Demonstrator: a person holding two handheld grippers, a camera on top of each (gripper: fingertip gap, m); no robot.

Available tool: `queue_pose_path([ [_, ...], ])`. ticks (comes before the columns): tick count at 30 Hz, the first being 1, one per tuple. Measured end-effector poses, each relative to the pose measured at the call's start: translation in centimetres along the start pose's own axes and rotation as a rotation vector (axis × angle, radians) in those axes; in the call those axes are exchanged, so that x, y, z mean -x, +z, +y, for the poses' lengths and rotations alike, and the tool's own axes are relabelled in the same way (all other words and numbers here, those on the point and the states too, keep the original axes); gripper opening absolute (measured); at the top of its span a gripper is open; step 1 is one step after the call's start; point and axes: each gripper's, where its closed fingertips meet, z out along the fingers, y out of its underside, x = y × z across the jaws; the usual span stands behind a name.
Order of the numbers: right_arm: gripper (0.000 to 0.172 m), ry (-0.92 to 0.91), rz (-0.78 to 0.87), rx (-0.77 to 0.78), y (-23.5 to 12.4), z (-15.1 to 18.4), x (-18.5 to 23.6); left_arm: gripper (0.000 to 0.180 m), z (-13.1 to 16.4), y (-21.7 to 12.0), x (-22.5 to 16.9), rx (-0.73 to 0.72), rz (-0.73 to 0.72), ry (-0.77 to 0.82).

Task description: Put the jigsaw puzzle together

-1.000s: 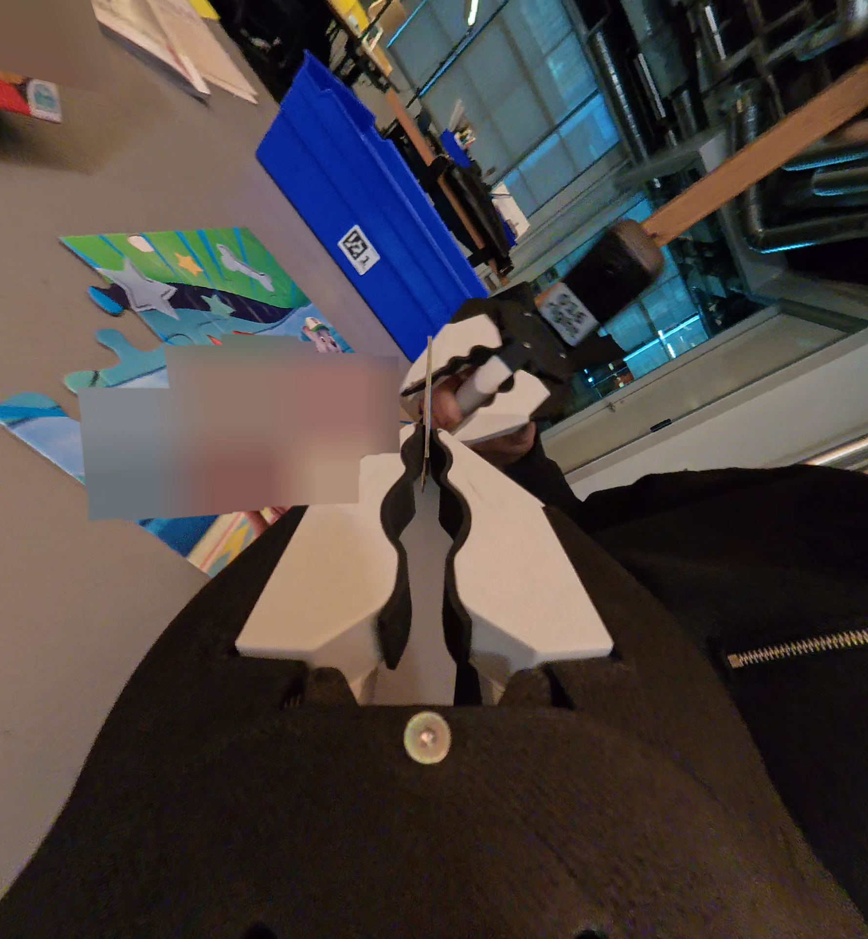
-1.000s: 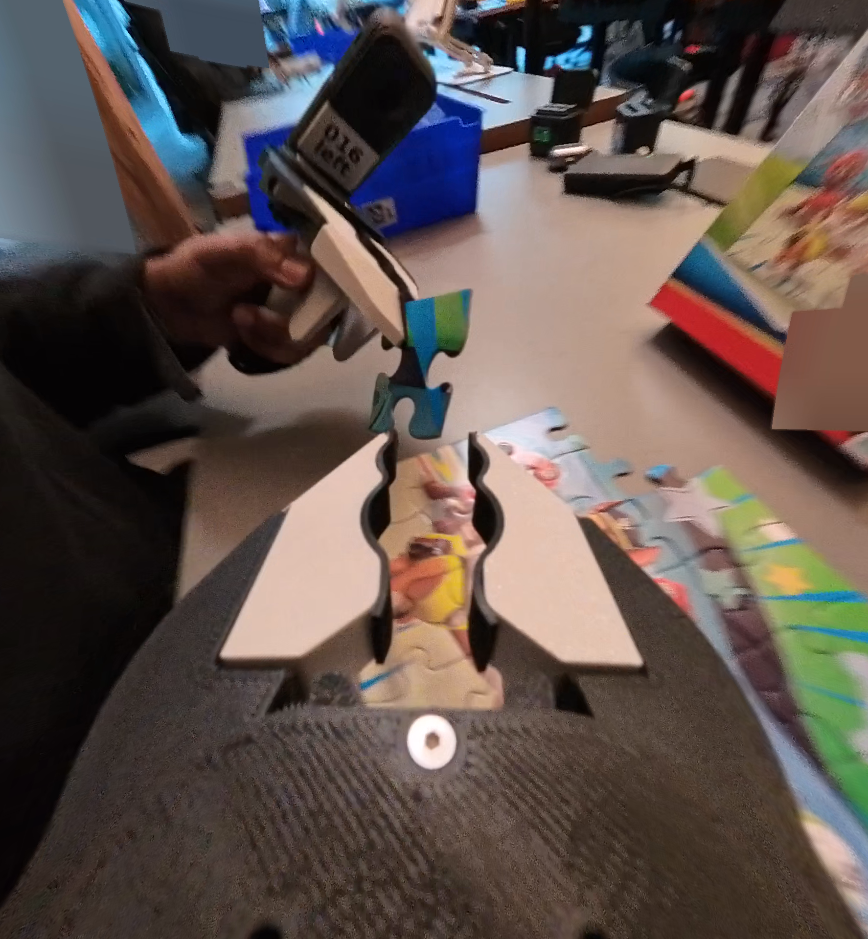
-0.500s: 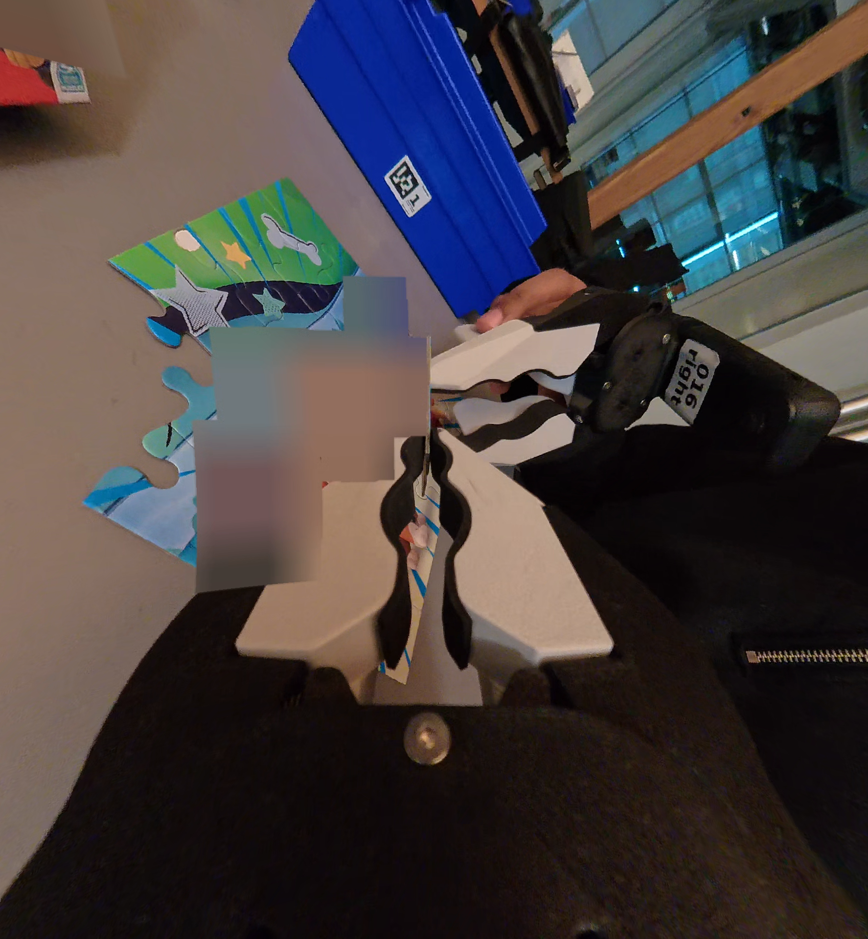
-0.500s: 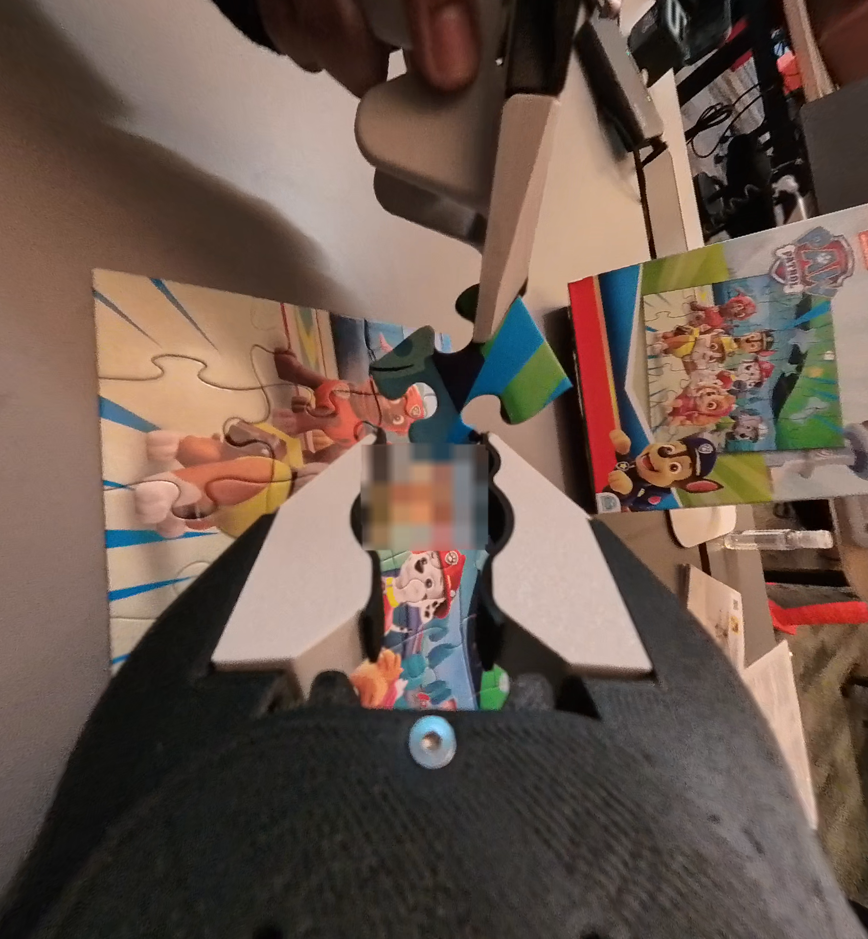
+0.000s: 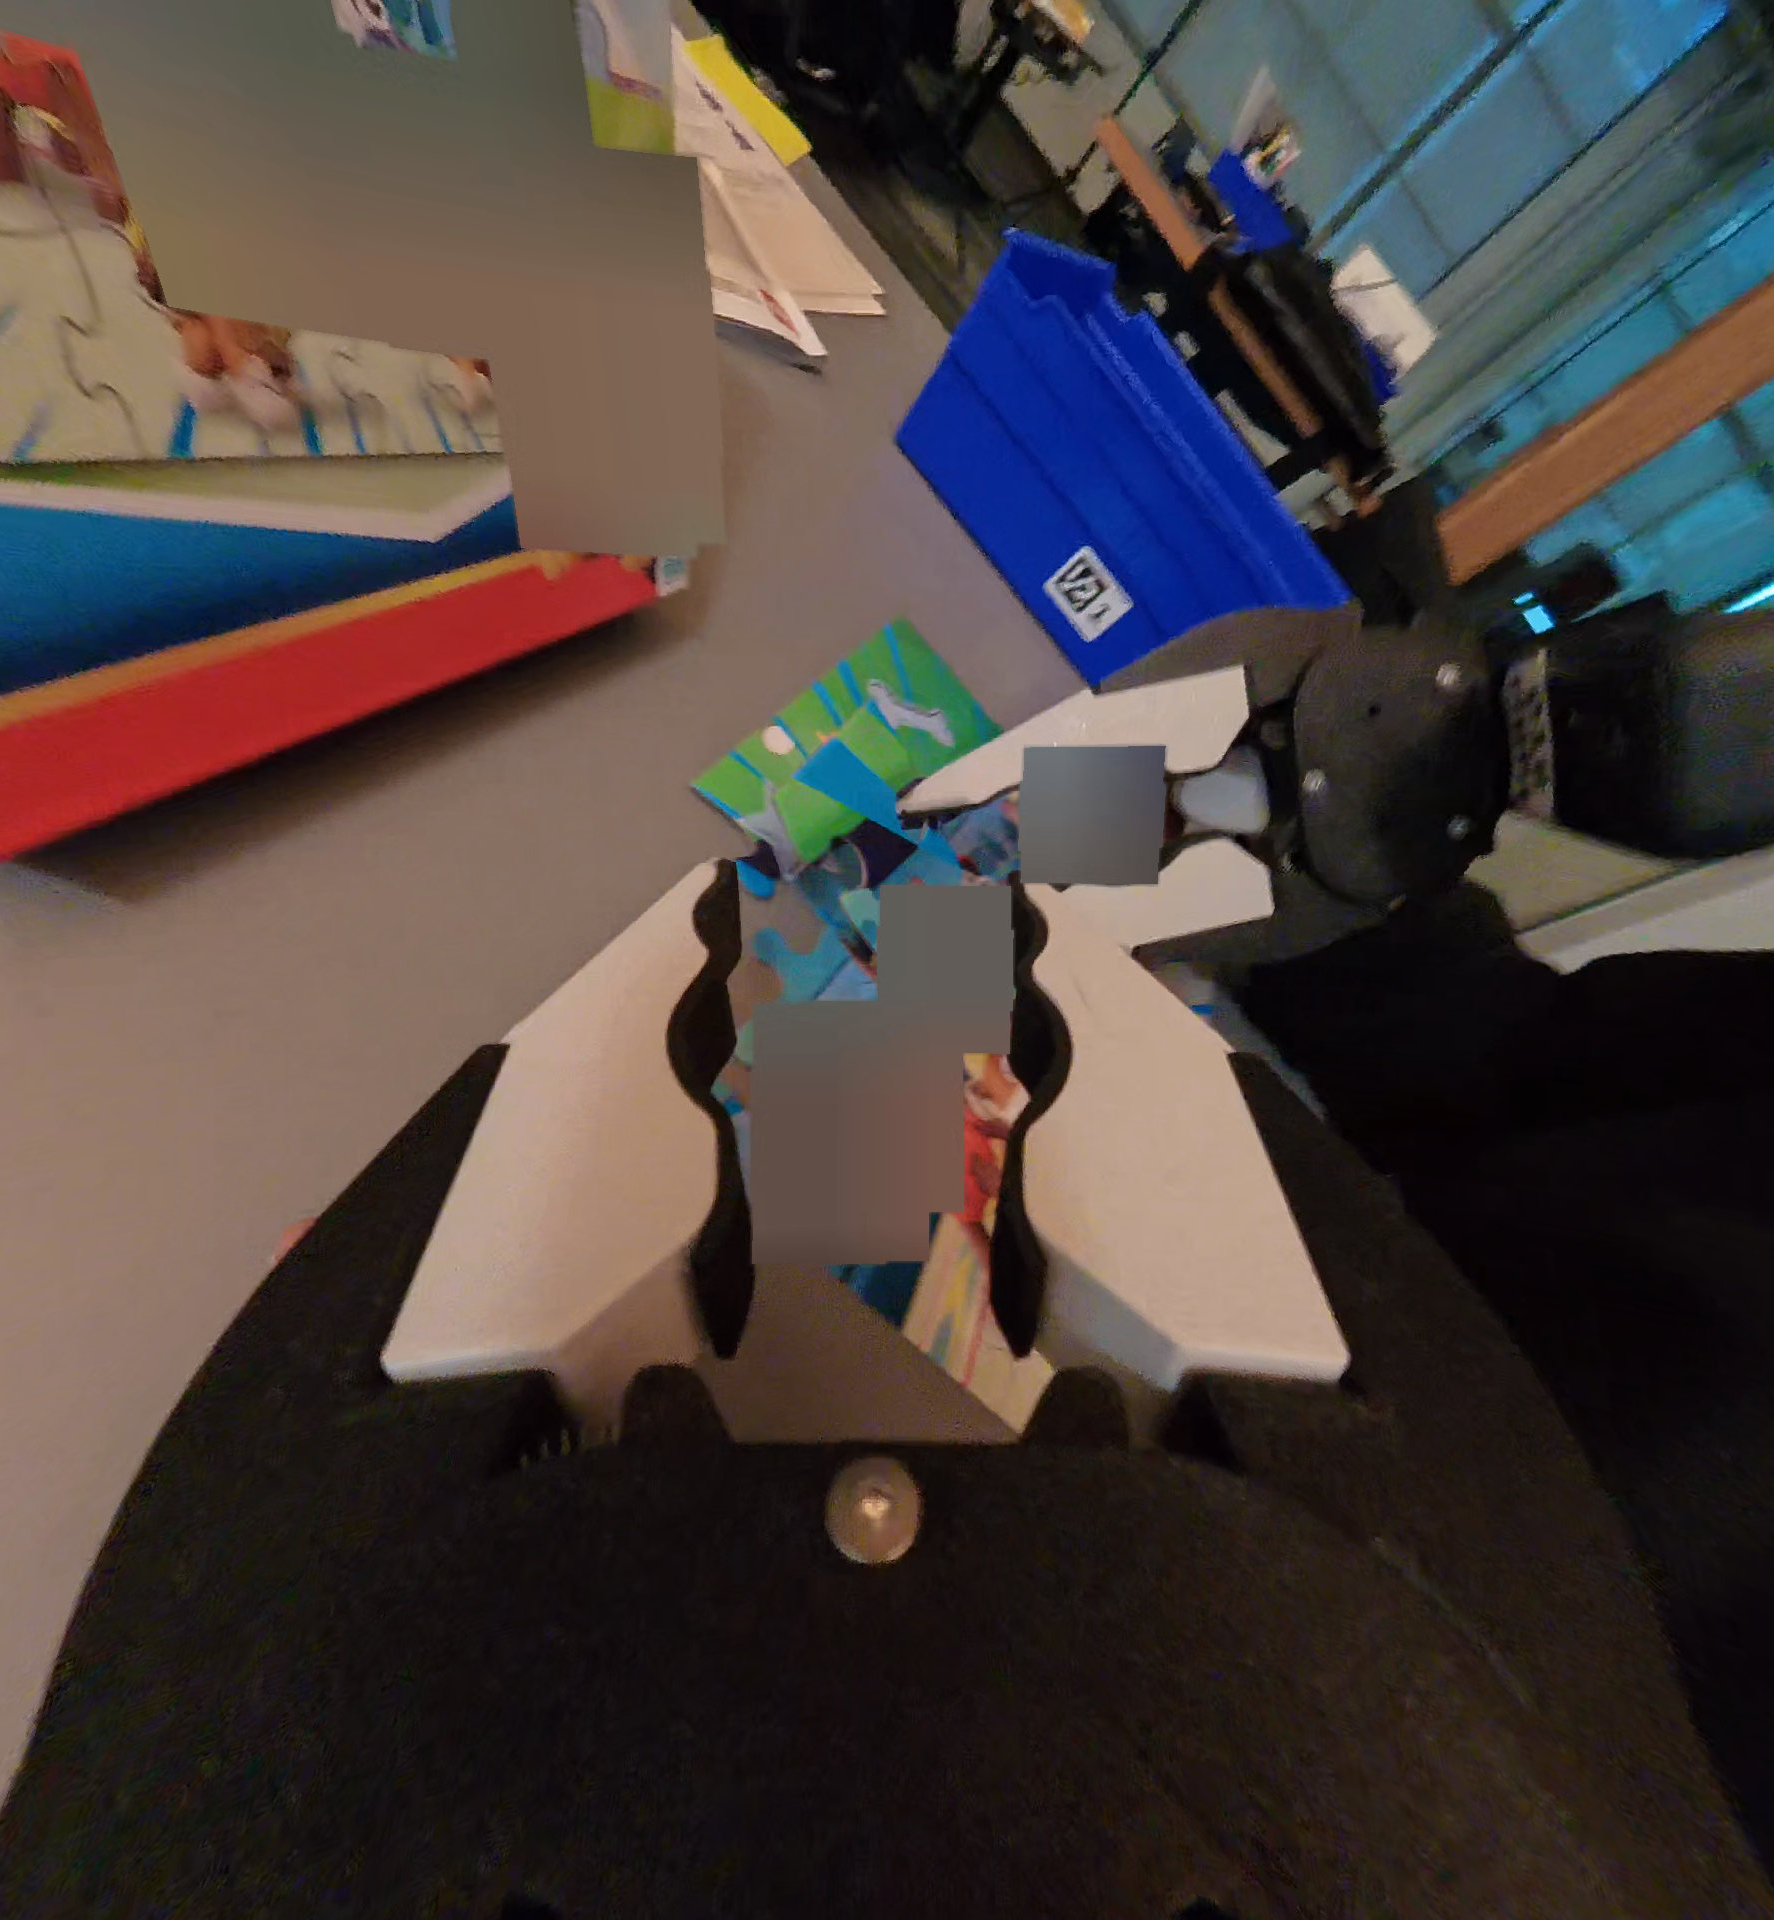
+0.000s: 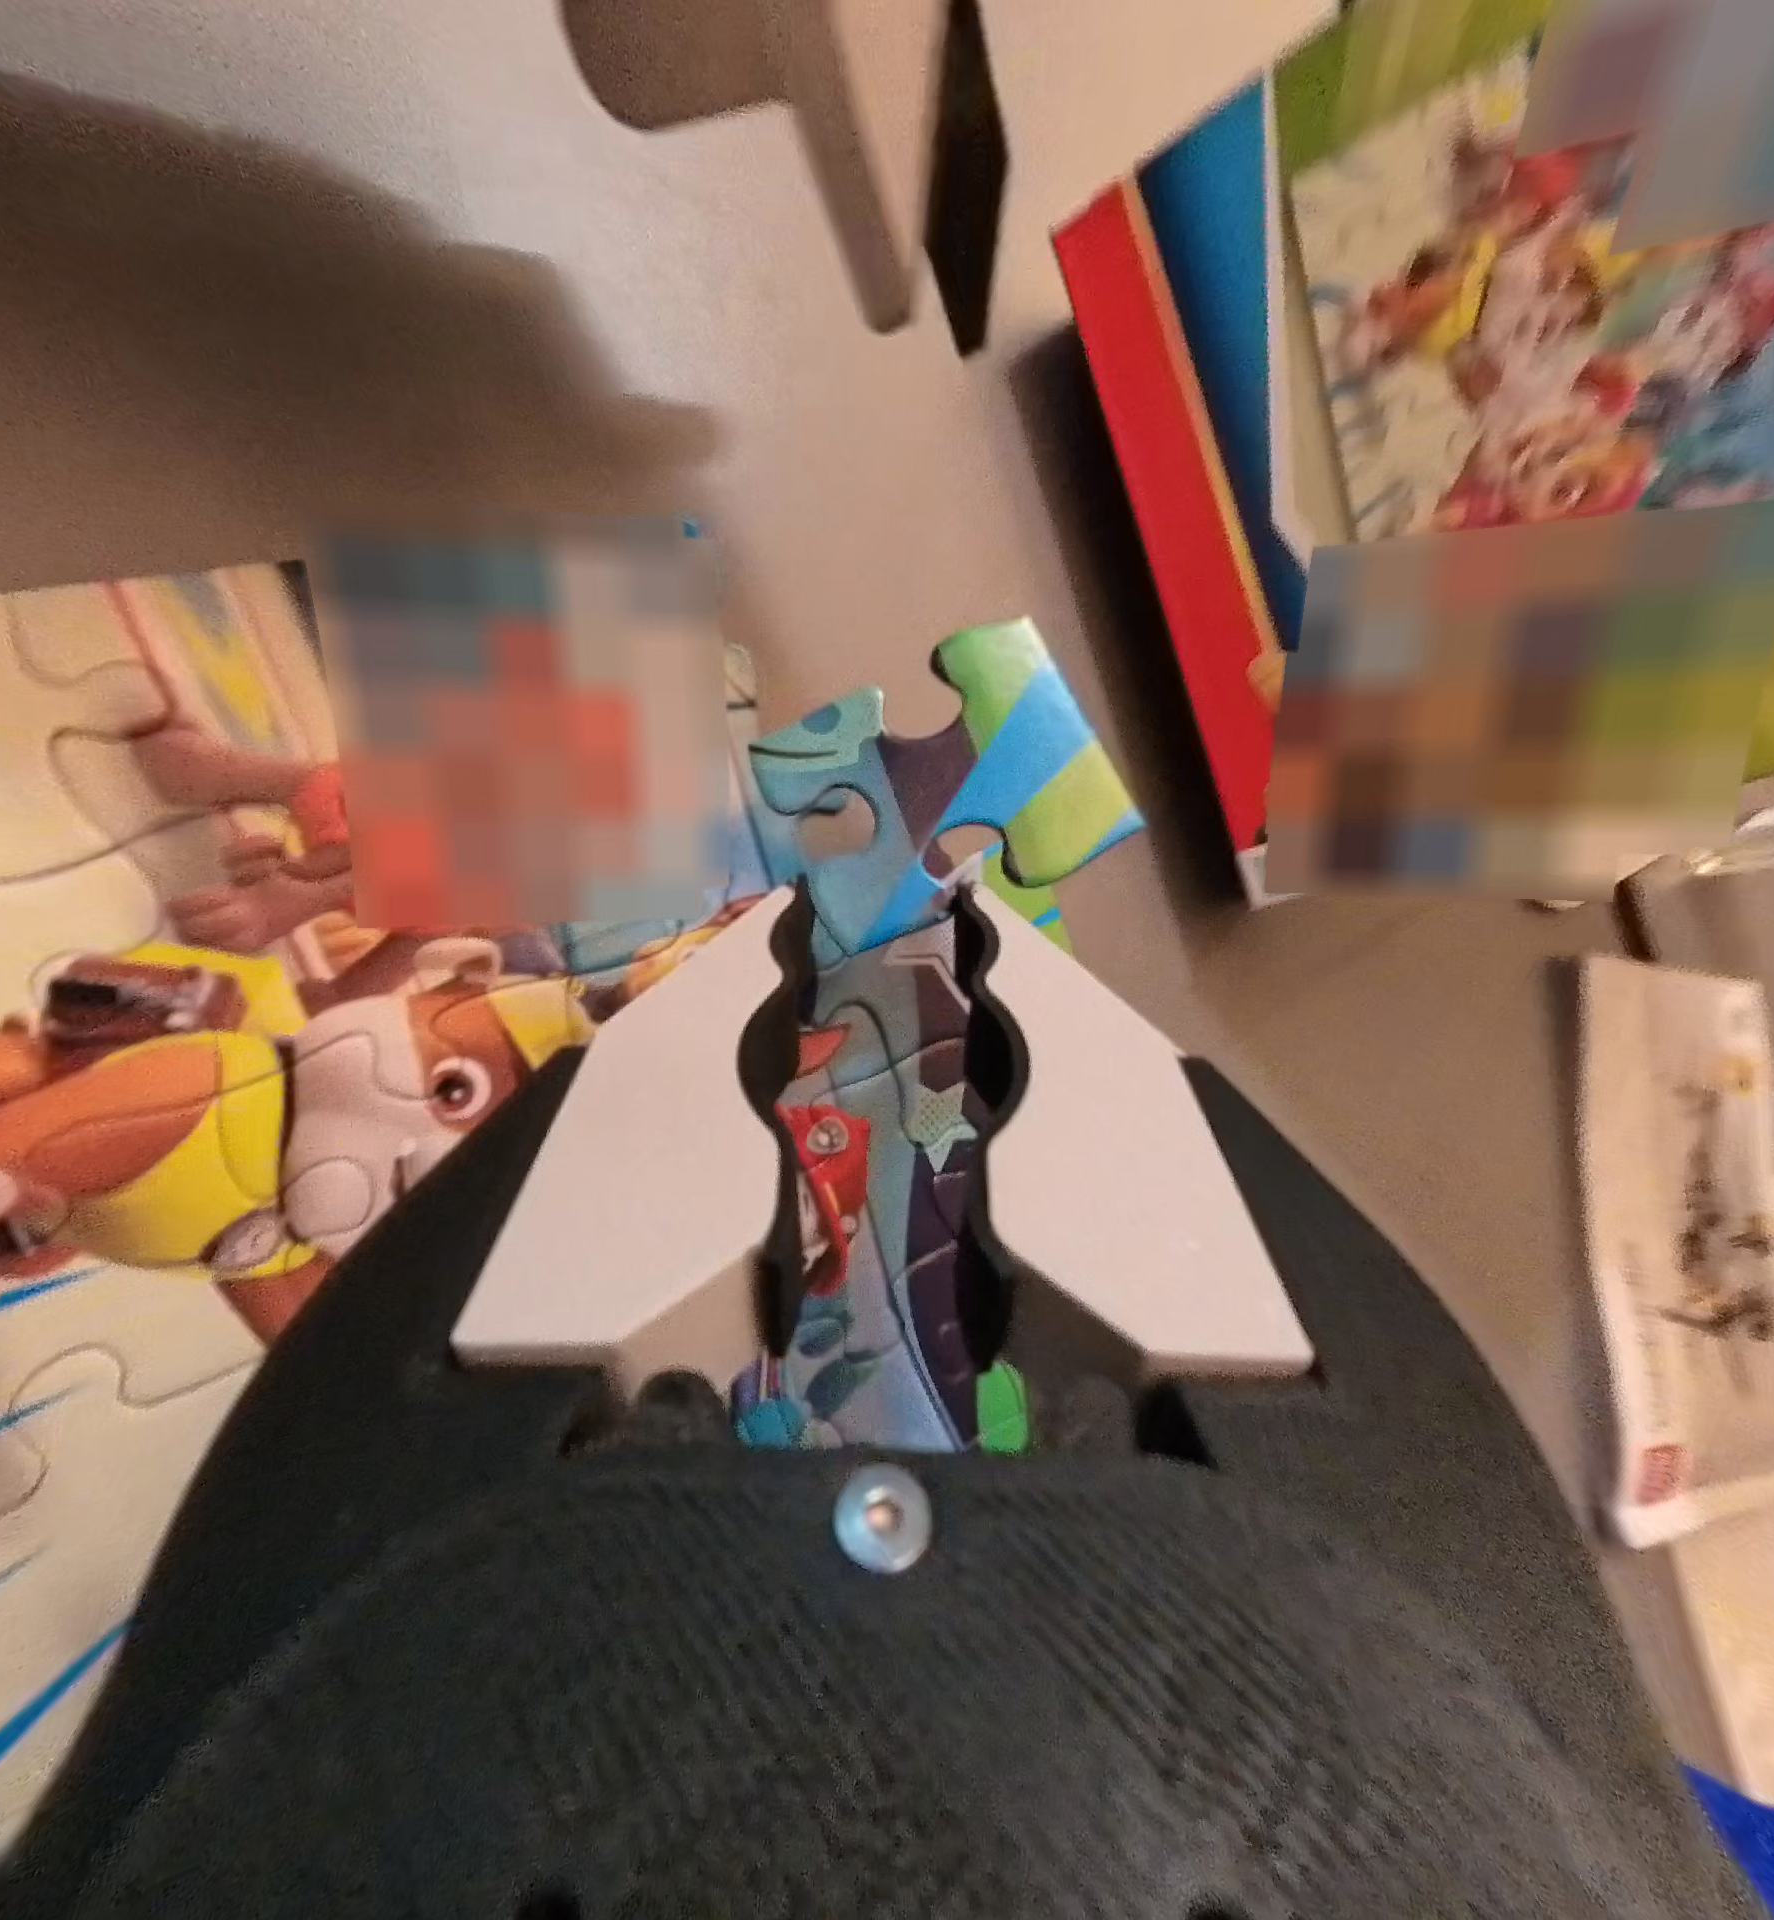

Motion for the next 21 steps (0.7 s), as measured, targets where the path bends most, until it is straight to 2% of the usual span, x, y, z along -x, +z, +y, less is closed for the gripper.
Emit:
queue_pose_path([
  [3, 0.026, 0.113, -0.026, 0.027, 1.5, 0.1, -0.9, 0.048, 0.9, 0.7, 1.5, 0.052, -0.097, 0.079],
  [6, 0.025, 0.194, -0.074, 0.051, 2.5, -0.2, -0.7, 0.047, 2.1, 1.6, 2.1, 0.107, -0.128, 0.107],
  [11, 0.025, 0.186, -0.105, 0.07, 3.2, -0.3, 0.4, 0.044, 3.6, 2.3, 2.9, 0.184, -0.156, 0.127],
  [17, 0.025, 0.174, -0.122, 0.064, 3.2, -0.3, 0.7, 0.042, 4.2, 2.7, 2.9, 0.209, -0.175, 0.15],
  [21, 0.032, 0.19, -0.126, 0.073, 3.0, 0.2, 0.5, 0.042, 4.5, 3.1, 3.1, 0.233, -0.199, 0.169],
])
